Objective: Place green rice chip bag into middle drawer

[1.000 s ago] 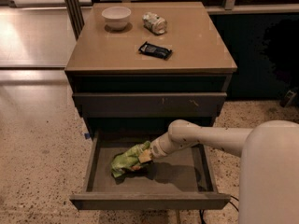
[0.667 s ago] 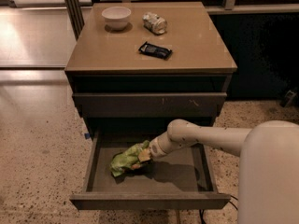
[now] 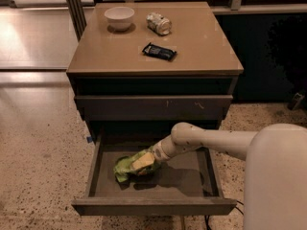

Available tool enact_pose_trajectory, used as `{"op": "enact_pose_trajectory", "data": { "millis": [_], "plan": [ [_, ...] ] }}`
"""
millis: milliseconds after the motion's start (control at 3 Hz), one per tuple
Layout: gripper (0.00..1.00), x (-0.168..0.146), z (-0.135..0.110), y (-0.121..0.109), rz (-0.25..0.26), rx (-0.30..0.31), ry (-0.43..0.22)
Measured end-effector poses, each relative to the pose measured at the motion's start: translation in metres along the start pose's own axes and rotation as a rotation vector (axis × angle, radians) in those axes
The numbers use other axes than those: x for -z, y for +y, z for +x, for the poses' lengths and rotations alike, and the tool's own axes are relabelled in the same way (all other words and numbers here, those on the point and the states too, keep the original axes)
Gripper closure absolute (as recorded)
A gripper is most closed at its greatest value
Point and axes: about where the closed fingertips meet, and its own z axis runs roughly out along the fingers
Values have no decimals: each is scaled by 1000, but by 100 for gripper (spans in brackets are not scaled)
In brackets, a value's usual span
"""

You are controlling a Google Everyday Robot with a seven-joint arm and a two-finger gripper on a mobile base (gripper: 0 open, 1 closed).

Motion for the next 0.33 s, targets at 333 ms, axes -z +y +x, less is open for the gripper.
{"op": "enact_pose_trajectory", "data": {
  "millis": [333],
  "plan": [
    [0,0,0,0,0,0,0]
  ]
}}
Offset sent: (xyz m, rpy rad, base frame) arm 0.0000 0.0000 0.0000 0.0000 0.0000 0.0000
